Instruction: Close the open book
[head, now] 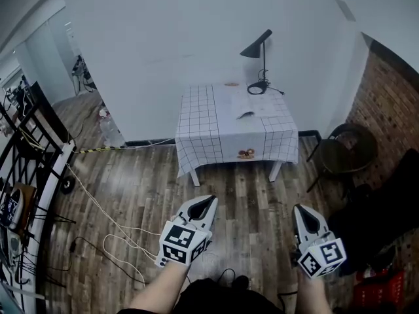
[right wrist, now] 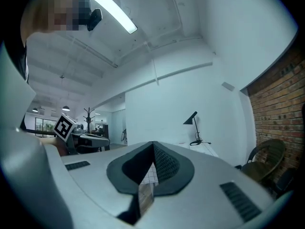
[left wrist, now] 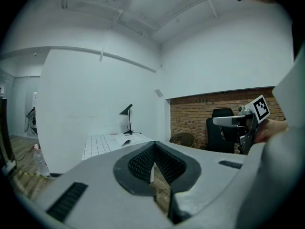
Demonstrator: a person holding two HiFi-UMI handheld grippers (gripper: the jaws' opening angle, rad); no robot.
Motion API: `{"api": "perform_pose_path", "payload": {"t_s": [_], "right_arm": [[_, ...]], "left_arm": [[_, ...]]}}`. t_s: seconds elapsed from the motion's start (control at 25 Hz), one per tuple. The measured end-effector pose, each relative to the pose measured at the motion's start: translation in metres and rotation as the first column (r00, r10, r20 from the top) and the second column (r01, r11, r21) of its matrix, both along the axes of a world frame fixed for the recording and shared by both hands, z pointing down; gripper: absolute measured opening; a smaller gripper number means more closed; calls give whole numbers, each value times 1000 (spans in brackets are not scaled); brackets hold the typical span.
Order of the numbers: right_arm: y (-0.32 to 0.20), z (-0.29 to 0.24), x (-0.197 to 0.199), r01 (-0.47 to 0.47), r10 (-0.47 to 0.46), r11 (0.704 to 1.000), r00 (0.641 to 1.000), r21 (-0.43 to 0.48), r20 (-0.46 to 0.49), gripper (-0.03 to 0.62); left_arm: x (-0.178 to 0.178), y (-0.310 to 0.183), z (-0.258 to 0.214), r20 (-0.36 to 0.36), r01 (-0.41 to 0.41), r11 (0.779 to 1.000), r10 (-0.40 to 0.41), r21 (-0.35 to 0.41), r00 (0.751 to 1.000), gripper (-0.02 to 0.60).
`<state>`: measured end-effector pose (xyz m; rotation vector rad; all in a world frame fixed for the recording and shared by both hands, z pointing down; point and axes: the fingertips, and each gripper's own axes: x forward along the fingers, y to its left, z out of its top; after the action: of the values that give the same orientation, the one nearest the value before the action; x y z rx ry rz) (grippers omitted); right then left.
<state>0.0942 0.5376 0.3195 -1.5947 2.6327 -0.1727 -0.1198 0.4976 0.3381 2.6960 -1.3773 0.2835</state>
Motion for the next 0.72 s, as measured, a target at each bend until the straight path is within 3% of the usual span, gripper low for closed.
{"api": "perform_pose_path", "payload": {"t_s": [0.36, 0.72], "right_arm": [[-6, 12, 19, 12, -12, 999, 1000, -33, 18, 3], [-57, 36, 6, -2, 2, 995, 1000, -98, 2, 3]], "left_arm": [[27, -1, 7, -3, -17, 1000, 17, -15, 1000, 5], [22, -59, 26, -28, -47, 998, 46, -49, 999, 5]]}}
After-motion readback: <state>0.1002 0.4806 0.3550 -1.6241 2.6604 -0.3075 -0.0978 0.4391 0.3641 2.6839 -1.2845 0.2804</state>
